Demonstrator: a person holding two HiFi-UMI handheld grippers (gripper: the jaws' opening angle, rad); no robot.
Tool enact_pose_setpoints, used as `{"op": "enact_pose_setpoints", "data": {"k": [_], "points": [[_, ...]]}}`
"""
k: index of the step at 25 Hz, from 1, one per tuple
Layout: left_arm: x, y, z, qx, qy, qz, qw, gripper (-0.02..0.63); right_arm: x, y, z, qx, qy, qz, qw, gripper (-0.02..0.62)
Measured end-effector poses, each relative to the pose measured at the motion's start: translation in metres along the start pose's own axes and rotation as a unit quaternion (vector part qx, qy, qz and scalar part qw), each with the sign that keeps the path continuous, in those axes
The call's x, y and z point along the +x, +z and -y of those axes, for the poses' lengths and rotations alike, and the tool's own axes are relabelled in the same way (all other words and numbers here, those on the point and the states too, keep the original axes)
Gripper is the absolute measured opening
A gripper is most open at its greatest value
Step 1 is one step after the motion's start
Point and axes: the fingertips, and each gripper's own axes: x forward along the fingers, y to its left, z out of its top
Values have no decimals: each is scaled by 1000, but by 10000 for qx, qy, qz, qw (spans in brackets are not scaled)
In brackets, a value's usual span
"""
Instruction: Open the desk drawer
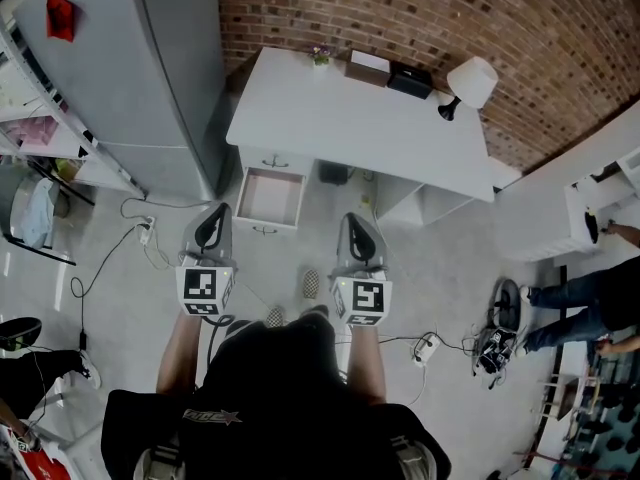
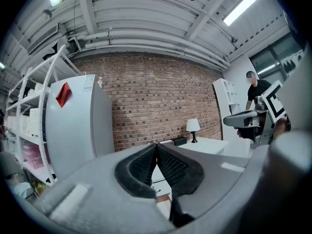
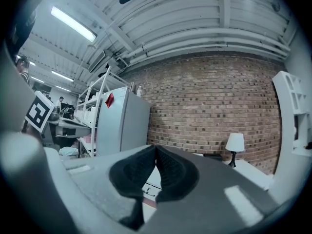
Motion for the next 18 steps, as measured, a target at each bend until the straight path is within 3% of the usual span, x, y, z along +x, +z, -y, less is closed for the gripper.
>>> {"op": "enact_pose_setpoints", "data": {"k": [18], "points": [[-1,1,3,-2,6,-19,10000,11,-5,0,5,10,-8,3,10000,5]]}}
